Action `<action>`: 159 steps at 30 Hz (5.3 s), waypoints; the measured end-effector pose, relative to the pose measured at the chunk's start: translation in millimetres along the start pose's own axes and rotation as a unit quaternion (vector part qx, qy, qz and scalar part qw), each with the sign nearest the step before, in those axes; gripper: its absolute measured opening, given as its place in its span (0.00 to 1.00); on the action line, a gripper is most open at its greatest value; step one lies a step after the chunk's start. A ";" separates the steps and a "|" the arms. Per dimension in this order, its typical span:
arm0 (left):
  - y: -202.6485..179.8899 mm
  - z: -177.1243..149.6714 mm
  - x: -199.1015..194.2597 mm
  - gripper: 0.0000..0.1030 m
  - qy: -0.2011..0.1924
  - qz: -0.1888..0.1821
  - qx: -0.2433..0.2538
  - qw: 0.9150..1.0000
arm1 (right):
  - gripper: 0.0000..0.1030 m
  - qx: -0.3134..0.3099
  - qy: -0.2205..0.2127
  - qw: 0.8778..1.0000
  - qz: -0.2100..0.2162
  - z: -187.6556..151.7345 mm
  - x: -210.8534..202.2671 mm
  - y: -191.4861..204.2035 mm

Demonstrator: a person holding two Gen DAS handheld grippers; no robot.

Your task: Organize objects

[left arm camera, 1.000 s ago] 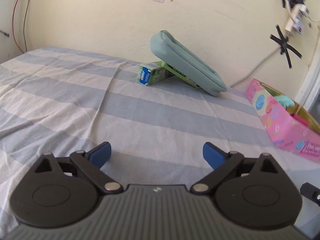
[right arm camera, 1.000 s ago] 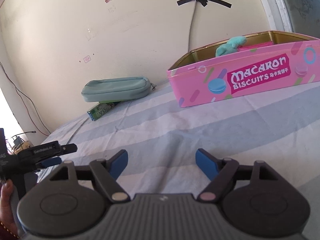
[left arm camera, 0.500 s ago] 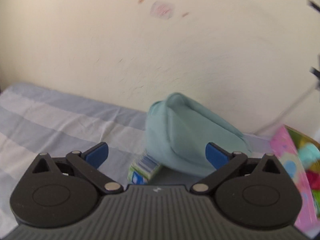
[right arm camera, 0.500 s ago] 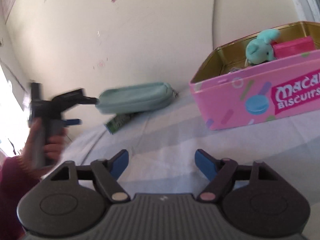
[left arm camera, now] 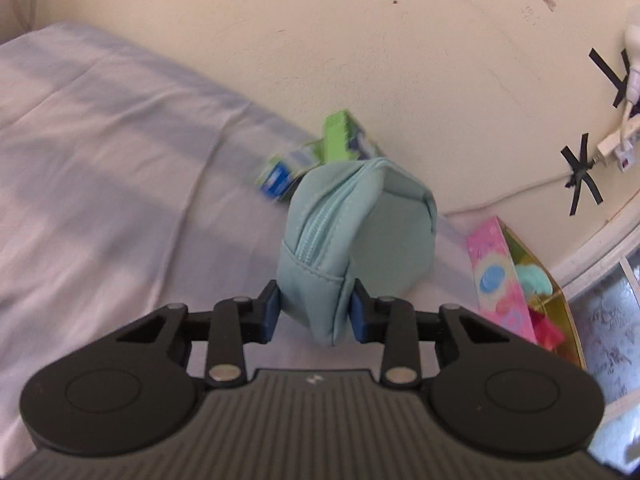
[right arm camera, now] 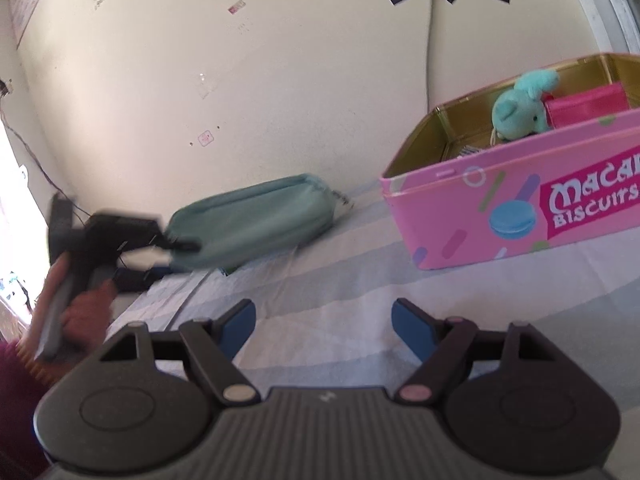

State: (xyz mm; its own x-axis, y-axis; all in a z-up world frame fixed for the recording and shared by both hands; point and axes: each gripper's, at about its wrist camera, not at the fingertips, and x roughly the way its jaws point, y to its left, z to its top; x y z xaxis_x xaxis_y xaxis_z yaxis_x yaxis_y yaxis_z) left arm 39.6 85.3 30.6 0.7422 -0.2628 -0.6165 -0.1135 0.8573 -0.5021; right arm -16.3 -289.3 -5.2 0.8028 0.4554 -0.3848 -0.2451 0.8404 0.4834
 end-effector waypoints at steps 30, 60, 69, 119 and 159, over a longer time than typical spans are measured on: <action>103.4 -56.7 -95.0 0.65 -0.083 0.080 0.031 0.993 | 0.84 -0.082 0.178 0.976 0.095 8.8 187.5 157.0; -109.1 -48.9 -57.0 0.65 -0.129 -0.004 0.271 0.954 | 0.41 -0.084 -0.003 0.996 -0.025 50.9 -19.9 73.0; -240.6 -53.2 35.3 0.65 -0.087 -0.091 0.333 0.934 | 0.41 -0.041 -0.105 0.985 -0.134 115.7 -70.0 -31.5; -154.7 -76.0 47.6 0.79 -0.059 0.048 0.322 0.944 | 0.79 -0.062 -0.086 0.978 -0.181 28.1 -56.5 8.5; 33.0 35.0 35.0 0.80 -0.130 0.187 0.076 0.971 | 0.56 0.110 0.171 0.975 0.092 147.3 325.5 29.5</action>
State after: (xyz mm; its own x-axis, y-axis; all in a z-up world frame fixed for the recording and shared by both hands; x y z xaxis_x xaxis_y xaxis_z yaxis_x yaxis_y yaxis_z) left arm 85.0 119.8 13.7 0.8114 0.1822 -0.5554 -0.3230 0.9317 -0.1662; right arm 317.8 -159.5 -0.3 0.5195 0.6953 -0.4966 -0.2150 0.6689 0.7116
